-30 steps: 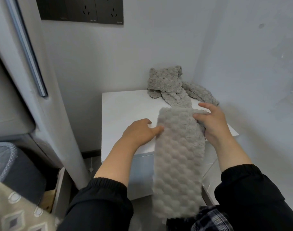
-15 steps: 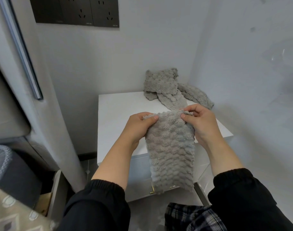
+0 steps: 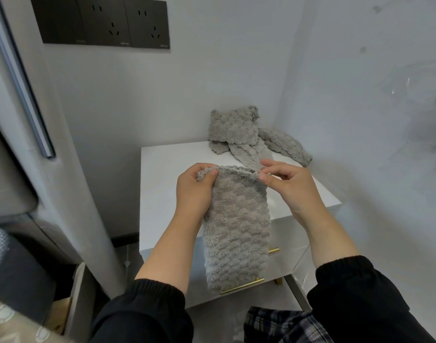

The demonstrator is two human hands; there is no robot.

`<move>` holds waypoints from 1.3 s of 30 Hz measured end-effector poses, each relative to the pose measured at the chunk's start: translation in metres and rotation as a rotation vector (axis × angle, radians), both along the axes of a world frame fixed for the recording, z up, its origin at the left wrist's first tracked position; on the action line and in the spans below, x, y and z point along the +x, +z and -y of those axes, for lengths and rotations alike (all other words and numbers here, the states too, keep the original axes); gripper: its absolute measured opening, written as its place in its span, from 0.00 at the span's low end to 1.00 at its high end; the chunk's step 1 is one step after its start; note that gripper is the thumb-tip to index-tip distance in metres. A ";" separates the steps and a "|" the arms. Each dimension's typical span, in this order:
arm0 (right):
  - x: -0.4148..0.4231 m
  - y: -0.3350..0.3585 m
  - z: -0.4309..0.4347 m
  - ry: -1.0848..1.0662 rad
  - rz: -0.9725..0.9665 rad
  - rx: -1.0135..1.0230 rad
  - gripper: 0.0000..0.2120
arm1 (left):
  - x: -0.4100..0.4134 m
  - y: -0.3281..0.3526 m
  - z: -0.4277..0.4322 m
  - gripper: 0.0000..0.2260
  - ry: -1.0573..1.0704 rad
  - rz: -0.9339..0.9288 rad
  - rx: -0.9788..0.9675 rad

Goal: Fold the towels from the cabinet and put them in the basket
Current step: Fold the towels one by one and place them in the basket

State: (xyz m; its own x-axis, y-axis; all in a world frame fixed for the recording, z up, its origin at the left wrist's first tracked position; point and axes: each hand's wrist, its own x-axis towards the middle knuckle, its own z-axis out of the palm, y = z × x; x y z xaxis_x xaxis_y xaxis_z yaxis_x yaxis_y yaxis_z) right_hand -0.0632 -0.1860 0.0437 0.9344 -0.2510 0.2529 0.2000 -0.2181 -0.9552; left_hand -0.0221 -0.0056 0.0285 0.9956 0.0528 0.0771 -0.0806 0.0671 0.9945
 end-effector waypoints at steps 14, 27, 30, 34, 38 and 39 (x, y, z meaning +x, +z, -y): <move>0.003 -0.002 0.003 0.092 -0.140 0.346 0.10 | -0.009 0.008 0.000 0.10 -0.116 -0.024 -0.126; 0.003 0.001 0.006 -0.060 -0.136 0.457 0.06 | -0.007 0.007 -0.007 0.14 -0.234 0.088 -0.031; 0.003 0.000 0.007 -0.109 -0.088 0.387 0.04 | -0.003 0.011 -0.015 0.12 -0.199 0.195 0.207; 0.002 0.000 0.009 -0.171 -0.028 0.241 0.09 | 0.001 0.013 -0.023 0.19 -0.237 0.146 0.408; 0.001 0.001 0.006 -0.190 0.024 0.149 0.12 | 0.001 0.013 -0.029 0.14 -0.431 -0.166 0.165; 0.001 0.002 0.005 -0.186 0.031 0.180 0.13 | 0.000 0.014 -0.030 0.08 -0.447 -0.206 0.113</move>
